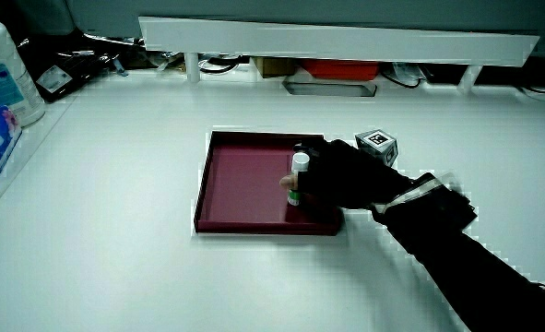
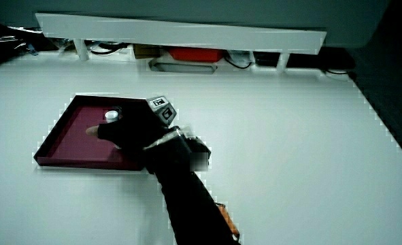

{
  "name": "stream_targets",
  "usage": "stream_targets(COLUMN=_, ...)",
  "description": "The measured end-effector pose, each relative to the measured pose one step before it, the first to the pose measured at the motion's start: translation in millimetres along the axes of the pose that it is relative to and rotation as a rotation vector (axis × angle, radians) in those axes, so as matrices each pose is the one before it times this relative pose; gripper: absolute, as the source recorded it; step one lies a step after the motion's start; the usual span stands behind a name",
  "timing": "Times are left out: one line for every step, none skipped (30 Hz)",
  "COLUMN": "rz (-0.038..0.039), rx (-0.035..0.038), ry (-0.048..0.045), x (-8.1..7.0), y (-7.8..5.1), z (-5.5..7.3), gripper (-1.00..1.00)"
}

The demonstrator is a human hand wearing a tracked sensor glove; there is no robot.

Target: Pick glue stick

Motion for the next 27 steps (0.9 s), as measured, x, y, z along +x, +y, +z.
stream_targets(rz=-0.00599, rx=-0.07231, ry=0.04469, x=2.99, y=1.71, z=-0.26, gripper=0.12)
stream_targets(rz=0.00701, rx=0.01330, ry=-0.01486, x=2.12, y=1.21, z=0.25, gripper=0.17)
stream_targets(rz=-0.00166, rx=0.00662, ry=-0.00215, x=-0.60, y=-0.65, z=0.00, gripper=0.21)
stream_targets(rz=0.00770, rx=0.08208, ry=-0.02478, x=-1.86, y=-2.26, z=-0.12, gripper=0.25)
stream_targets(rz=0.00263, rx=0.00827, ry=0.00256, x=0.15, y=0.16, z=-0.35, gripper=0.29)
stream_targets(rz=0.00077, rx=-0.06964, ry=0.02399, x=2.98, y=2.42, z=-0.85, gripper=0.33)
stream_targets(rz=-0.06111, rx=0.02751, ry=-0.04103, x=-3.38, y=-2.09, z=-1.49, gripper=0.38)
stream_targets(rz=0.06130, rx=0.06548, ry=0.01254, x=1.72, y=-0.48, z=0.95, gripper=0.42)
stream_targets(rz=-0.00450, rx=0.01730, ry=-0.00366, x=-1.79, y=-0.67, z=-0.33, gripper=0.46)
stream_targets(rz=0.00196, rx=-0.07815, ry=0.04384, x=2.77, y=2.20, z=-1.19, gripper=0.50)
stream_targets(rz=0.00634, rx=0.07790, ry=-0.03622, x=-2.49, y=-1.73, z=-0.02, gripper=0.54)
stream_targets(rz=-0.00060, rx=0.00008, ry=0.01218, x=-1.53, y=-0.61, z=-0.14, gripper=0.58)
stream_targets(rz=0.00498, rx=0.00516, ry=-0.00158, x=3.07, y=0.87, z=-0.65, gripper=0.62)
stream_targets(rz=-0.00267, rx=-0.07348, ry=0.05497, x=4.63, y=1.96, z=-0.75, gripper=0.67)
stream_targets(rz=-0.00783, rx=0.07046, ry=-0.03313, x=-1.13, y=-1.28, z=-0.01, gripper=0.71)
stream_targets(rz=0.01242, rx=-0.06675, ry=0.03471, x=2.45, y=1.54, z=-0.33, gripper=0.75)
stream_targets(rz=-0.00029, rx=-0.00034, ry=-0.00208, x=-2.33, y=-1.17, z=-0.44, gripper=0.79)
stream_targets(rz=-0.00245, rx=0.00158, ry=-0.00233, x=-0.77, y=-0.49, z=-0.04, gripper=0.83)
stream_targets(rz=0.00811, rx=0.00082, ry=-0.01007, x=0.27, y=0.28, z=0.00, gripper=0.88)
stream_targets(rz=0.00672, rx=0.00111, ry=-0.00045, x=0.23, y=-0.14, z=-0.34, gripper=0.92)
stream_targets(rz=-0.00223, rx=0.00039, ry=-0.00948, x=0.62, y=0.05, z=-0.09, gripper=0.96)
stream_targets(rz=-0.00315, rx=0.00104, ry=0.00613, x=0.36, y=-0.32, z=-0.27, gripper=1.00)
stream_targets(rz=-0.00504, rx=-0.00427, ry=0.00194, x=-1.74, y=-1.35, z=-0.11, gripper=1.00)
stream_targets(rz=0.01155, rx=0.07517, ry=-0.03915, x=-0.08, y=-0.83, z=0.33, gripper=1.00)
stream_targets(rz=-0.00142, rx=-0.07133, ry=0.03596, x=1.22, y=0.91, z=-0.08, gripper=1.00)
stream_targets(rz=0.01107, rx=-0.00101, ry=0.01455, x=-1.37, y=-1.13, z=0.28, gripper=1.00)
stream_targets(rz=0.00128, rx=0.00137, ry=0.00635, x=-0.21, y=-0.75, z=0.81, gripper=1.00)
